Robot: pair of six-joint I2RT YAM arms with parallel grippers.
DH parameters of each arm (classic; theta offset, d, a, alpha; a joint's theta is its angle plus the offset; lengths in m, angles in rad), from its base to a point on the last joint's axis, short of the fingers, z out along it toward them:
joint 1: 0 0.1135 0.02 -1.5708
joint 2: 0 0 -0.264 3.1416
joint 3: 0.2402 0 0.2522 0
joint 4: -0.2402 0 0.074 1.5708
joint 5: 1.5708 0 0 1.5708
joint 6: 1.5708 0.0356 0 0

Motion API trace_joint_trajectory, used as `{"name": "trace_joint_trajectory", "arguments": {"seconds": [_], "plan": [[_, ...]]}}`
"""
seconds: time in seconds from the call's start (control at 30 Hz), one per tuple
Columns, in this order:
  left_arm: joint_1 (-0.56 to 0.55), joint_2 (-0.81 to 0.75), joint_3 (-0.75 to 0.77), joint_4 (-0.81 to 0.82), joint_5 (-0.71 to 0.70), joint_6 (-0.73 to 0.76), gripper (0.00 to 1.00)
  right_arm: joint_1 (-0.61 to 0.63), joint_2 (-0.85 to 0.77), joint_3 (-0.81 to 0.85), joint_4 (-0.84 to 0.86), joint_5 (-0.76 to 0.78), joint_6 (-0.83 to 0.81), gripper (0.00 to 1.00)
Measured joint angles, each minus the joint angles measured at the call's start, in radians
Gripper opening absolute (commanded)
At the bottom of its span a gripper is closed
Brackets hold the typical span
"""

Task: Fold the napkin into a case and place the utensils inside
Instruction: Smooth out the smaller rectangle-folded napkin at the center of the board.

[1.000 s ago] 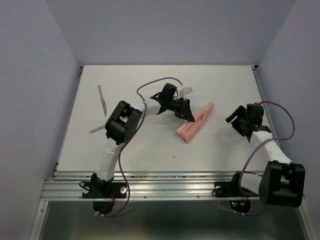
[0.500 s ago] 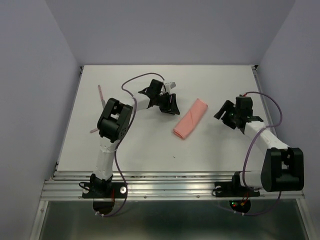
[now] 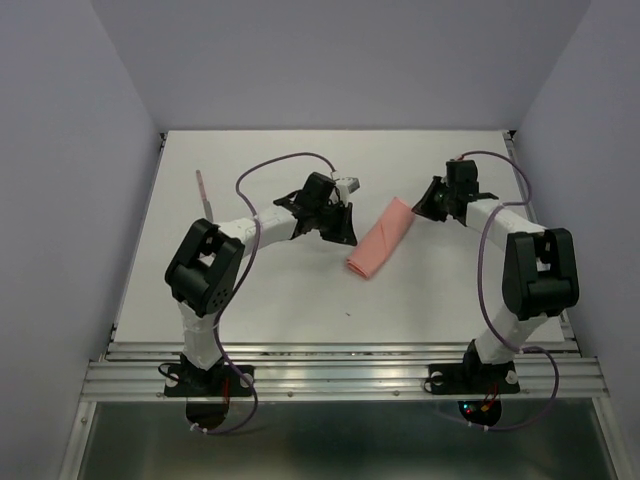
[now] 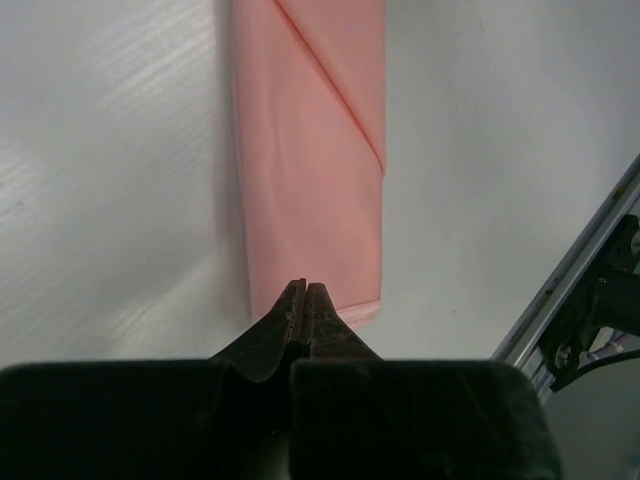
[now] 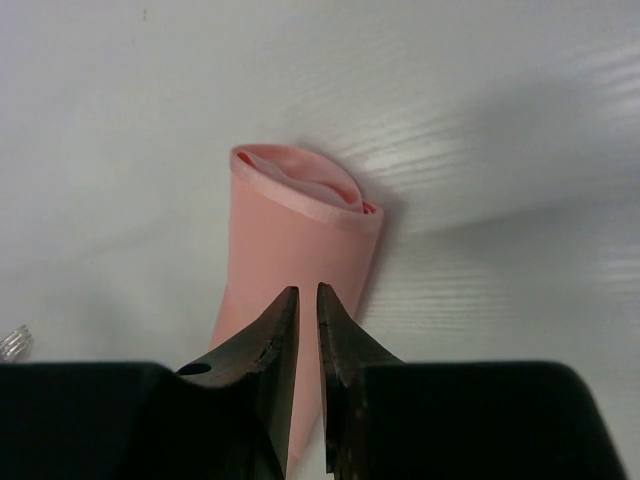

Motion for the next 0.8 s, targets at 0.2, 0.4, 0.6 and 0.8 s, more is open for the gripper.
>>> {"name": "trace_joint_trajectory", "arguments": {"seconds": [0.2,0.4,0.6,0.8], "plan": [[-0.045,0.021,-0.057,0.013,0.008,-0.027,0.0,0.0,0.127,0.146,-0.003,-0.011,-0.012,0.19],[-0.047,0.091,-0.055,0.04,-0.002,-0.03,0.0,0.006,0.233,0.226,-0.014,-0.01,-0.017,0.19],[-0.046,0.12,-0.055,0.05,-0.005,-0.034,0.0,0.013,0.286,0.208,-0.016,0.021,-0.015,0.19],[-0.046,0.12,-0.055,0.051,-0.006,-0.034,0.0,0.013,0.274,0.166,0.021,0.051,-0.009,0.19]]}}
